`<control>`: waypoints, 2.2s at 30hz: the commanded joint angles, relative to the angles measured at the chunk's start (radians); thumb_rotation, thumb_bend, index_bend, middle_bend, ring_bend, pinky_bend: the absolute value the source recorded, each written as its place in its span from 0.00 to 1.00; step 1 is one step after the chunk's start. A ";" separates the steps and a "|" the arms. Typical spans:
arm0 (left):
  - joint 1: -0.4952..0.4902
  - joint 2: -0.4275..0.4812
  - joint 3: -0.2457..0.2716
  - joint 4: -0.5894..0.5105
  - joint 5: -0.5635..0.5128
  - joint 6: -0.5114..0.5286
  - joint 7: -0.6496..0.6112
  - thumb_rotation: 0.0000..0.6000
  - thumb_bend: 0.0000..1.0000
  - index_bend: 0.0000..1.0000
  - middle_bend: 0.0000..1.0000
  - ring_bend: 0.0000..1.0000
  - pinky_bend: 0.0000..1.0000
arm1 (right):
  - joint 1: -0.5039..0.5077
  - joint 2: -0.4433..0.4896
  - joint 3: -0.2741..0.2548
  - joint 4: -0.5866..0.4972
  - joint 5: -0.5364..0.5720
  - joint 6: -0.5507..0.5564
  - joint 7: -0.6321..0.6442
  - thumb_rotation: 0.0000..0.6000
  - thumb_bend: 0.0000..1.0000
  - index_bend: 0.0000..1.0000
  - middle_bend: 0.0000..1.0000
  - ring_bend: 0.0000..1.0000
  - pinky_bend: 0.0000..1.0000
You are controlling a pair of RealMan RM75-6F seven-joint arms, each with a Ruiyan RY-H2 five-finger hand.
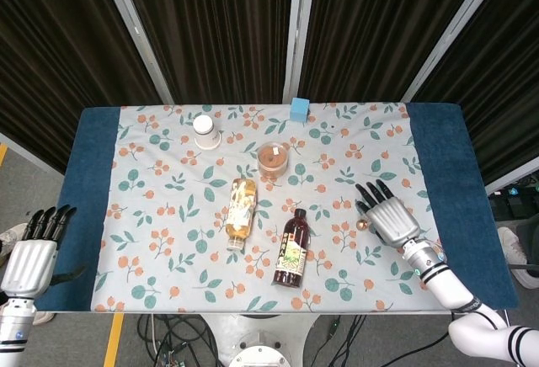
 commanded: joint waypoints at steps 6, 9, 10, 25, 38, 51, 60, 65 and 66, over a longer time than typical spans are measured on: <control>-0.001 -0.002 0.001 0.003 -0.002 -0.005 -0.004 1.00 0.00 0.04 0.05 0.00 0.05 | 0.015 -0.023 -0.008 0.027 0.001 0.004 0.017 1.00 0.17 0.31 0.00 0.00 0.00; -0.003 -0.002 0.001 0.004 -0.003 -0.008 -0.006 1.00 0.00 0.04 0.05 0.00 0.05 | 0.020 -0.028 -0.010 0.034 0.003 0.003 0.025 1.00 0.18 0.33 0.00 0.00 0.00; -0.003 -0.002 0.001 0.004 -0.003 -0.008 -0.007 1.00 0.00 0.04 0.05 0.00 0.05 | 0.022 -0.029 -0.011 0.035 0.003 0.003 0.028 1.00 0.18 0.34 0.00 0.00 0.00; -0.007 0.005 0.005 0.003 0.002 -0.016 -0.030 1.00 0.00 0.04 0.05 0.00 0.05 | 0.041 -0.045 -0.021 0.051 0.014 0.002 0.039 1.00 0.19 0.46 0.02 0.00 0.00; -0.009 0.007 0.008 -0.001 -0.001 -0.025 -0.021 1.00 0.00 0.04 0.05 0.00 0.05 | 0.052 -0.055 -0.027 0.066 0.023 0.002 0.046 1.00 0.21 0.53 0.04 0.00 0.00; -0.008 0.009 0.010 -0.001 -0.002 -0.026 -0.025 1.00 0.00 0.04 0.05 0.00 0.05 | 0.063 -0.058 -0.030 0.068 0.033 -0.002 0.047 1.00 0.24 0.55 0.07 0.00 0.00; -0.007 0.011 0.010 0.000 -0.001 -0.024 -0.030 1.00 0.00 0.04 0.05 0.00 0.05 | 0.071 -0.061 -0.033 0.065 0.039 -0.007 0.045 1.00 0.26 0.55 0.07 0.00 0.00; -0.007 0.012 0.011 0.000 -0.002 -0.024 -0.031 1.00 0.00 0.04 0.05 0.00 0.05 | 0.073 -0.061 -0.035 0.062 0.042 -0.007 0.044 1.00 0.26 0.55 0.08 0.00 0.00; -0.006 0.012 0.011 0.000 -0.003 -0.025 -0.032 1.00 0.00 0.04 0.05 0.00 0.05 | 0.073 -0.060 -0.035 0.062 0.042 -0.007 0.044 1.00 0.26 0.55 0.08 0.00 0.00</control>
